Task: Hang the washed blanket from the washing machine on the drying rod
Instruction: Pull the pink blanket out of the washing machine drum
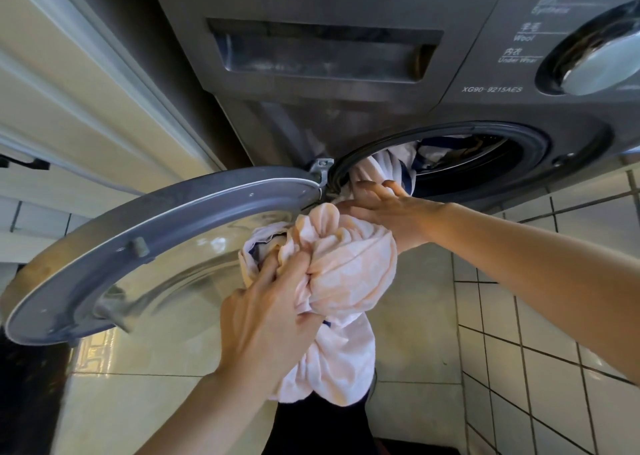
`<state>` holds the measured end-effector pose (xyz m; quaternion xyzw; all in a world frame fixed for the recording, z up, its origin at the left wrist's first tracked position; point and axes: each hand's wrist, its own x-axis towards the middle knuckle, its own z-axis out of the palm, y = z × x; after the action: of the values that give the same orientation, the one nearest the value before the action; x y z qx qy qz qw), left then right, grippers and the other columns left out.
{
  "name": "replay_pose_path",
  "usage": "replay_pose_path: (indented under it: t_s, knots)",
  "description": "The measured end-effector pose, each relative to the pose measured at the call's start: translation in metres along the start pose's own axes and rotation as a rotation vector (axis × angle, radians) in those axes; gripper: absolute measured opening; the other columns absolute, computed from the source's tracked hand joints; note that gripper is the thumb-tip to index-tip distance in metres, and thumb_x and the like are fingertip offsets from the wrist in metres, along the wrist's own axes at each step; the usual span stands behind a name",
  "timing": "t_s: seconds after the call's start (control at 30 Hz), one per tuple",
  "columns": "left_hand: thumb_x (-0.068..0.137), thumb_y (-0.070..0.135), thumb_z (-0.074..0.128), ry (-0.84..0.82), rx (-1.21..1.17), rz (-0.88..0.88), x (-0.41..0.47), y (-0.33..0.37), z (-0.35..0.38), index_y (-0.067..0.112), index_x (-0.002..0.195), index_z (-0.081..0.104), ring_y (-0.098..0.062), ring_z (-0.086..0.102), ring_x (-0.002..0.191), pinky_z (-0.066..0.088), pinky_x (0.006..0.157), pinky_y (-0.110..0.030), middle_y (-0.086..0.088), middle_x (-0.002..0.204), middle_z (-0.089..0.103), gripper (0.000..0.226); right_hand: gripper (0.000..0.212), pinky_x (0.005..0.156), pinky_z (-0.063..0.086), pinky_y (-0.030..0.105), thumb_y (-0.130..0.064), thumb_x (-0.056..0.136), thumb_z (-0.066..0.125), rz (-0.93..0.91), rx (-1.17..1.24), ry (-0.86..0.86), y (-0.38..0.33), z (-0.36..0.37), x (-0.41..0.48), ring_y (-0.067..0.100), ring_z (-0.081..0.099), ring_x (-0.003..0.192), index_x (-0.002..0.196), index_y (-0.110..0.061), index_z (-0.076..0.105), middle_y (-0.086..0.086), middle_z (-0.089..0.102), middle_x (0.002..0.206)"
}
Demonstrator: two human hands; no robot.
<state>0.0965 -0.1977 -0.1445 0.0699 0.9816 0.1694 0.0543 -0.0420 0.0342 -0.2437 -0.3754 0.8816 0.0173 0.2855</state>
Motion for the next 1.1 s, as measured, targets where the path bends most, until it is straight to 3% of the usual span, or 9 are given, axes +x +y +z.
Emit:
replay_pose_path:
  t_s: [0.23, 0.37, 0.43, 0.53, 0.6, 0.77, 0.87, 1.03, 1.1]
  knots:
    - [0.054, 0.03, 0.064, 0.024, -0.011, 0.013, 0.0, -0.008, -0.006, 0.028, 0.111, 0.047, -0.031, 0.061, 0.065, 0.034, 0.044, -0.023, 0.003, 0.105, 0.065, 0.059, 0.081, 0.11, 0.01, 0.049, -0.057, 0.081, 0.061, 0.126, 0.076, -0.002, -0.005, 0.014, 0.011, 0.022, -0.01, 0.146, 0.147, -0.038, 0.017, -0.011, 0.007, 0.158]
    - [0.06, 0.033, 0.057, -0.099, 0.053, -0.027, 0.006, -0.007, -0.005, 0.033, 0.114, 0.044, -0.034, 0.061, 0.067, 0.043, 0.046, -0.03, 0.005, 0.108, 0.061, 0.056, 0.042, 0.106, 0.016, 0.042, -0.033, 0.094, 0.046, 0.215, 0.069, 0.144, -0.007, 0.018, 0.002, 0.019, 0.023, 0.14, 0.136, -0.028, 0.041, -0.003, 0.037, 0.147]
    - [0.065, 0.033, 0.054, -0.172, 0.082, -0.067, 0.011, -0.003, -0.003, 0.037, 0.115, 0.038, -0.036, 0.061, 0.076, 0.048, 0.054, -0.034, 0.008, 0.117, 0.056, 0.052, 0.039, 0.102, 0.019, 0.041, -0.03, 0.092, 0.044, 0.253, -0.006, 0.108, 0.0, 0.021, -0.006, 0.024, 0.039, 0.124, 0.131, -0.023, 0.042, 0.001, 0.048, 0.131]
    - [0.072, 0.037, 0.052, -0.226, 0.069, -0.086, 0.016, 0.003, 0.003, 0.039, 0.117, 0.029, -0.034, 0.061, 0.087, 0.05, 0.064, -0.036, 0.011, 0.124, 0.049, 0.051, 0.042, 0.095, 0.021, 0.041, -0.032, 0.09, 0.048, 0.333, -0.078, 0.121, 0.019, 0.026, -0.019, 0.029, 0.043, 0.118, 0.126, -0.017, 0.033, 0.008, 0.05, 0.121]
    - [0.073, 0.039, 0.052, -0.252, 0.085, -0.089, 0.019, 0.004, 0.006, 0.037, 0.115, 0.03, -0.031, 0.062, 0.087, 0.05, 0.065, -0.035, 0.011, 0.122, 0.05, 0.047, 0.052, 0.092, 0.025, 0.043, -0.029, 0.086, 0.058, 0.332, -0.106, 0.186, 0.032, 0.026, -0.028, 0.035, 0.048, 0.116, 0.124, -0.017, 0.023, 0.011, 0.052, 0.12]
    - [0.078, 0.045, 0.055, -0.303, 0.146, -0.086, 0.022, 0.005, 0.019, 0.037, 0.123, 0.039, -0.028, 0.064, 0.092, 0.039, 0.063, -0.028, 0.01, 0.123, 0.054, 0.048, 0.128, 0.092, 0.041, 0.049, -0.017, 0.06, 0.086, 0.198, -0.211, 0.206, 0.053, 0.013, -0.063, 0.04, 0.058, 0.106, 0.148, -0.026, -0.006, 0.015, 0.055, 0.119]
    - [0.08, 0.044, 0.055, -0.356, 0.141, -0.12, 0.023, 0.003, 0.029, 0.038, 0.127, 0.038, -0.022, 0.061, 0.1, 0.035, 0.063, -0.026, 0.011, 0.124, 0.055, 0.05, 0.135, 0.09, 0.043, 0.054, -0.01, 0.054, 0.087, 0.103, -0.264, 0.275, 0.051, -0.002, -0.084, 0.042, 0.057, 0.103, 0.151, -0.033, -0.004, 0.018, 0.051, 0.117]
    - [0.077, 0.036, 0.06, -0.436, 0.047, -0.301, 0.026, -0.01, 0.037, 0.039, 0.122, 0.044, -0.024, 0.059, 0.104, 0.038, 0.067, -0.027, 0.008, 0.113, 0.063, 0.047, 0.081, 0.088, 0.048, 0.054, 0.008, 0.06, 0.072, -0.093, -0.427, 0.337, 0.031, -0.014, -0.11, 0.038, 0.056, 0.095, 0.129, -0.029, 0.051, 0.015, 0.053, 0.108]
    - [0.076, 0.034, 0.06, -0.437, 0.029, -0.339, 0.025, -0.016, 0.036, 0.038, 0.119, 0.045, -0.027, 0.06, 0.102, 0.039, 0.067, -0.028, 0.005, 0.111, 0.063, 0.046, 0.052, 0.087, 0.047, 0.051, 0.002, 0.067, 0.067, -0.081, -0.535, 0.229, 0.023, -0.007, -0.109, 0.036, 0.057, 0.093, 0.114, -0.019, 0.059, 0.014, 0.055, 0.106]
